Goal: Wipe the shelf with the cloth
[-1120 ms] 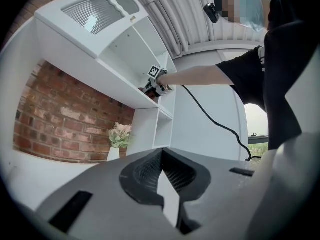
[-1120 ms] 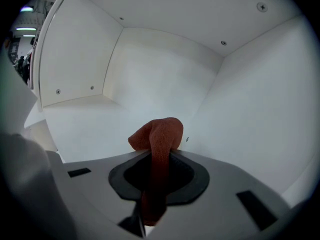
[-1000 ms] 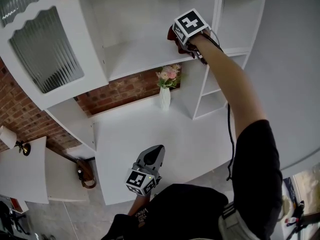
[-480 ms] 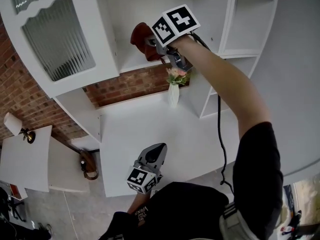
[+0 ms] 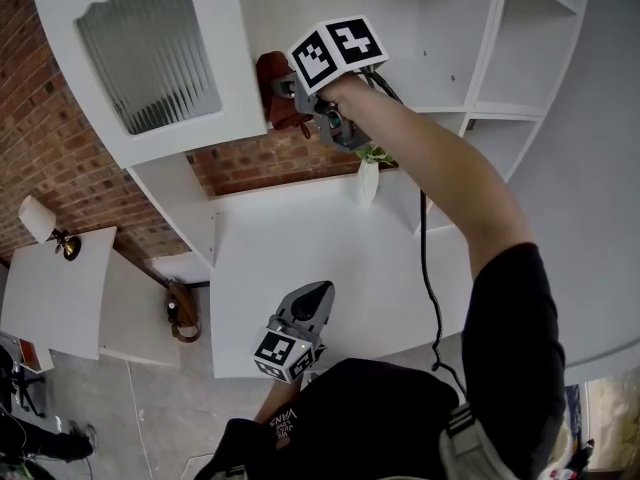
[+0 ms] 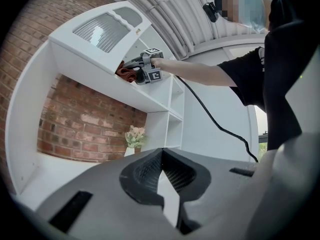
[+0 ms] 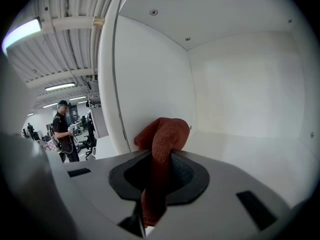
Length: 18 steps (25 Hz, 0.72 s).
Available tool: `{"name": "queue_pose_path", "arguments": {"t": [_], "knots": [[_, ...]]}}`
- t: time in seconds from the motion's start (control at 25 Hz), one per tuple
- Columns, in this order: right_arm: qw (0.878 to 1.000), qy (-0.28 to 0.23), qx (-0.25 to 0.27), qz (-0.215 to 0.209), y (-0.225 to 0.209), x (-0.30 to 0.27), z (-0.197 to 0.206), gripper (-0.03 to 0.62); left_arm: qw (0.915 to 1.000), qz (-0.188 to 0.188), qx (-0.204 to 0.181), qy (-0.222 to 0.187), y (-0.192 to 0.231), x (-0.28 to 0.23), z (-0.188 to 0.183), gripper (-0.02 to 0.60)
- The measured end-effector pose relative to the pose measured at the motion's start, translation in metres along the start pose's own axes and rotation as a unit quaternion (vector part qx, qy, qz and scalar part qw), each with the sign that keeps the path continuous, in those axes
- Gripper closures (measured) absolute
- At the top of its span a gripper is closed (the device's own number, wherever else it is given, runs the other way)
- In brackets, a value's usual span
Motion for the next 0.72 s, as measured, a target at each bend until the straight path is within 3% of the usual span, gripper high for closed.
{"name": "queue_pose_path", "arguments": {"t": [0.24, 0.48, 0.72], "knots": [[0.999, 0.028, 0.025, 0.027, -0.011, 0.000, 0.009, 0.534, 0.9998, 0.018, -0.001, -0.001, -0.003, -0.005, -0.001, 0.575], [0.991, 0.061, 0.066, 0.096, -0.040, 0.029, 0.019, 0.534, 0.9991, 0.042, 0.004, 0.004, -0.006, -0.013, -0.001, 0.575], [0.980, 0.083, 0.072, 0.166, -0.077, 0.077, 0.031, 0.534, 0.9973, 0.072, 0.006, 0.008, -0.014, -0.025, 0.003, 0.575]]}}
Point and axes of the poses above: the fingertips, and each gripper's own axes: x backward along the fingers, y to its left, z out of its underside, the point moved 5 cm from there along x, backward along the fingers, and after that the axes turned 7 degrees about -z, right-handed, at the moved point
